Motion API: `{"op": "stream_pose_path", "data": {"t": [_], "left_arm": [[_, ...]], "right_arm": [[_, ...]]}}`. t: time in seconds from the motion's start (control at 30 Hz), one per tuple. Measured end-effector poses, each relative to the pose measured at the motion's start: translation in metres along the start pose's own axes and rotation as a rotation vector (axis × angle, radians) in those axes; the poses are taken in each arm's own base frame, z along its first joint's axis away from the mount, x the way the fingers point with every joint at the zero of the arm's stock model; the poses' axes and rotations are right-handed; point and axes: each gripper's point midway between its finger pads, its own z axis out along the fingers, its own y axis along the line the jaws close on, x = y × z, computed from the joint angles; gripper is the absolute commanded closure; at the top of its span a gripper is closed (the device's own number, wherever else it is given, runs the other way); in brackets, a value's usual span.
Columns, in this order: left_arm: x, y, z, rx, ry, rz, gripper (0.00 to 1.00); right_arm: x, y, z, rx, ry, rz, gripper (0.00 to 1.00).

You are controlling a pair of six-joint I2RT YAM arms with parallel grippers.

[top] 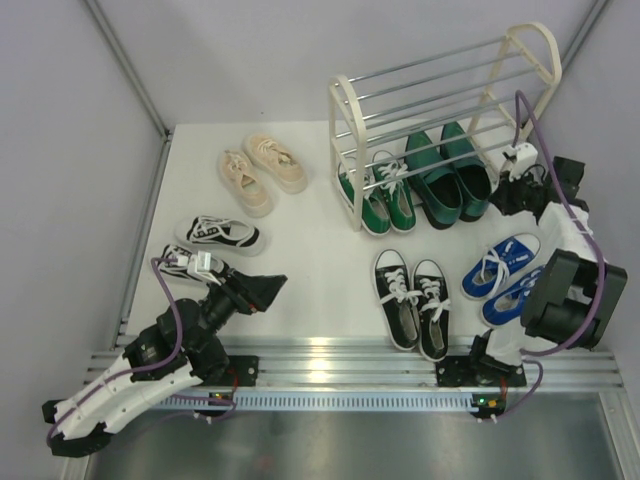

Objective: Place and organize the shoes onto the shoe shelf
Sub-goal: Place the shoe at the shoe shelf.

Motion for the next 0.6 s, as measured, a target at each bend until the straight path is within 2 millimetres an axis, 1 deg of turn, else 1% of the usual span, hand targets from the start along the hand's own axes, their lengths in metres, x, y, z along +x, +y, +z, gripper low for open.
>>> {"op": "stream_pose_path", "data": {"t": [0.13, 0.2, 0.27, 0.43, 0.6], "left_arm": [[0.0, 0.0, 0.0, 0.0, 0.001, 0.0, 0.02], [0.001, 0.001, 0.0, -0.003, 0.003, 0.002, 0.02], [0.001, 0.002, 0.0, -0.007, 0.006, 0.004, 0.02], [0.002, 0.003, 0.0, -0.011, 0.009, 0.006, 0.02], [0.002, 0.003, 0.0, -0.011, 0.008, 0.006, 0.02]], "right_arm": [[-0.002, 0.006, -0.013, -0.01, 0.0, -0.013, 1.0], [0.003, 0.012, -0.016, -0.03, 0.022, -0.032, 1.0], [0.015, 0.017, -0.017, -0.054, 0.058, -0.048, 1.0], [0.053, 0.033, -0.015, -0.128, 0.166, -0.05, 1.0], [0.08, 0.034, -0.002, -0.174, 0.242, -0.007, 1.0]]}}
